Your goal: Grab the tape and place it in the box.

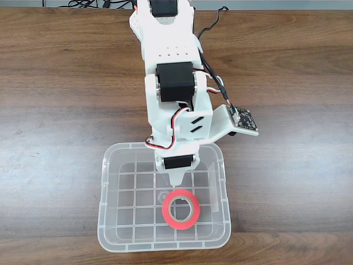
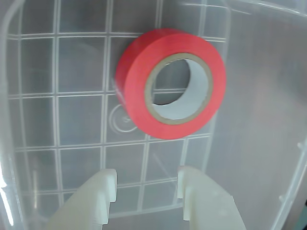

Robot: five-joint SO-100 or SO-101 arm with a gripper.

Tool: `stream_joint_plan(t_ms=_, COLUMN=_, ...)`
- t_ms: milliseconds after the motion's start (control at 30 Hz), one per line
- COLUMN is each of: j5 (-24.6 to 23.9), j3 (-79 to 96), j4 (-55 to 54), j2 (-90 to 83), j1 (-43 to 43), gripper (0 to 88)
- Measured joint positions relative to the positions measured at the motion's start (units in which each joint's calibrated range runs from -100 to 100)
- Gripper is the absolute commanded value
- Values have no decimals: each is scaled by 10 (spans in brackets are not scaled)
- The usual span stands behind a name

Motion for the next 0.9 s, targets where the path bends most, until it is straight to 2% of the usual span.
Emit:
stream_joint_plan(t_ms=333, j5=-1, j3=-1, j4=131, j2=-117, j1=0, gripper=13)
stream_joint_plan(t_ms=500, j5=2, j3=19, j4=153, j2=-224, j1=8, gripper=13)
stream_joint_plan(t_ms=667, j5=9, j3=159, j4=156, j2=-376, j1=15, gripper=13)
stream_joint_plan(t_ms=900, j5=13, j3=445, j4=156, j2=-633, j1=16, gripper=13)
